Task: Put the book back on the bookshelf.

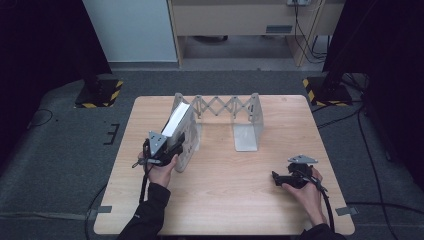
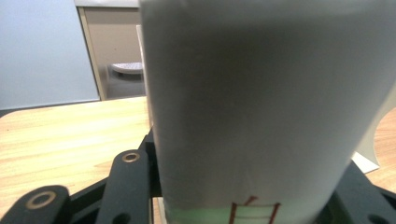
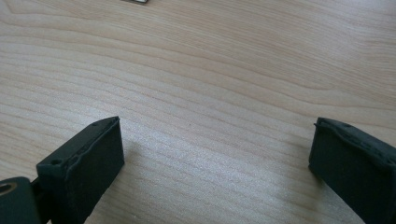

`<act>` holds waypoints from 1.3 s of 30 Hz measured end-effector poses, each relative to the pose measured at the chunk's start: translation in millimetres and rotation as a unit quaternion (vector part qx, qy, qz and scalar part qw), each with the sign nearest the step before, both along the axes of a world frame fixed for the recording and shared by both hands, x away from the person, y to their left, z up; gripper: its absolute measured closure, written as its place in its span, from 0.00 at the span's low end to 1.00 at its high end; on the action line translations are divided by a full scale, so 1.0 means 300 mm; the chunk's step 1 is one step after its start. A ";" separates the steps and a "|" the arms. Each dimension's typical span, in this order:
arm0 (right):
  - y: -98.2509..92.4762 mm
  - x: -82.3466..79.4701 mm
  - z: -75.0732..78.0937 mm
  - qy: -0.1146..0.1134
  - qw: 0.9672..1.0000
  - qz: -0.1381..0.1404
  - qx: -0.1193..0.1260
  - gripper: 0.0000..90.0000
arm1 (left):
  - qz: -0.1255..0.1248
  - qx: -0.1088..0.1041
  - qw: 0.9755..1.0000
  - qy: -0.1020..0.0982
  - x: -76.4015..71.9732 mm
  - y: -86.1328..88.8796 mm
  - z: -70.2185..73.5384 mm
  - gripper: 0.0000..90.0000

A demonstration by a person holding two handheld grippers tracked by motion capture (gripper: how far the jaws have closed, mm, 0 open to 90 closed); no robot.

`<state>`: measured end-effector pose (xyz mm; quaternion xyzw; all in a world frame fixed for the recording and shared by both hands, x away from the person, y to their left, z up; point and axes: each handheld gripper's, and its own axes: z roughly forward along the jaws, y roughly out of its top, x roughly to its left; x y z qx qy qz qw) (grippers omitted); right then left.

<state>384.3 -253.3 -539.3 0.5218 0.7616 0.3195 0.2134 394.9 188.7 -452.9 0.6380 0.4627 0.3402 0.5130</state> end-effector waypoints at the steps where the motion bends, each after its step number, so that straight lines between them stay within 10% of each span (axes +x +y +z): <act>1: 0.000 0.000 0.000 0.000 1.000 0.000 0.000 0.04 | 0.002 0.001 1.000 -0.002 0.002 -0.006 -0.002 0.56; 14: 0.001 0.001 0.000 -0.001 1.000 -0.001 0.000 0.04 | -0.006 -0.007 1.000 -0.019 0.035 -0.015 -0.021 0.55; 19: 0.001 0.001 0.000 0.000 1.000 -0.001 0.000 0.04 | -0.022 0.001 1.000 0.008 0.039 -0.013 -0.036 0.51; 24: 0.001 0.001 0.000 0.000 1.000 -0.001 0.000 0.04 | -0.031 -0.035 0.999 0.006 0.014 0.014 -0.037 0.47; 39: 0.002 0.001 0.000 -0.001 1.000 -0.002 0.000 0.04 | -0.041 -0.042 0.998 0.017 -0.043 0.048 -0.088 0.51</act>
